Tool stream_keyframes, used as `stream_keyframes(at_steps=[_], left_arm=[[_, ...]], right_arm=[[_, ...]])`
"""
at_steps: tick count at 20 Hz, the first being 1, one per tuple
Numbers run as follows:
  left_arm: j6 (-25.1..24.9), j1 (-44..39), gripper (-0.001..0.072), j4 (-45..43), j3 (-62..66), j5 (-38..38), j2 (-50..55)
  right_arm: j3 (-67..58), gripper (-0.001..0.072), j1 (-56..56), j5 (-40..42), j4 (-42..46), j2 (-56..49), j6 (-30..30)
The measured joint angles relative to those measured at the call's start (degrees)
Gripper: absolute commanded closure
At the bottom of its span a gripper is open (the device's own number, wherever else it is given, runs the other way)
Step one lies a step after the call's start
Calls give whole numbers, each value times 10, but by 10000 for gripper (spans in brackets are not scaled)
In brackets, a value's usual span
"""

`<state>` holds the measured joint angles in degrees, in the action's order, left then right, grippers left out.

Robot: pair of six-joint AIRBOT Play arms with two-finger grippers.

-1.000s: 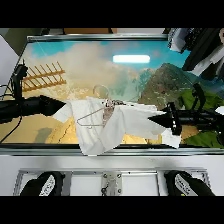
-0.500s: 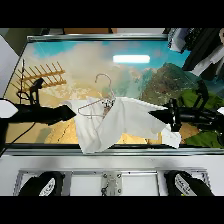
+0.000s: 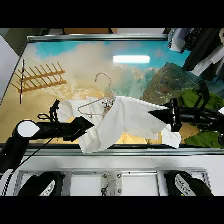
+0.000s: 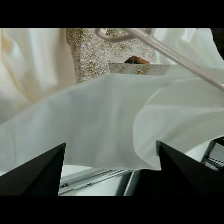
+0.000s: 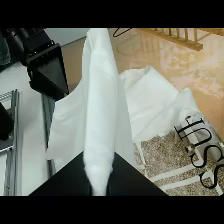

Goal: Fold the clothes and pants, and hang the long-sleeved shirts on hangers.

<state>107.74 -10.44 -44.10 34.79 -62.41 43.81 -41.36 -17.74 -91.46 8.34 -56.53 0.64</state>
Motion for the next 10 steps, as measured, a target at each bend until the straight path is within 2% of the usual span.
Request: stream_keyframes(at_steps=[5,10], left_arm=[[-32,-11,93,47,1,-15,26],[-41,-78,94,58,-5,-8,53]], right_arm=[[0,700,0,0,0,0,0],[0,700,0,0,0,0,0]])
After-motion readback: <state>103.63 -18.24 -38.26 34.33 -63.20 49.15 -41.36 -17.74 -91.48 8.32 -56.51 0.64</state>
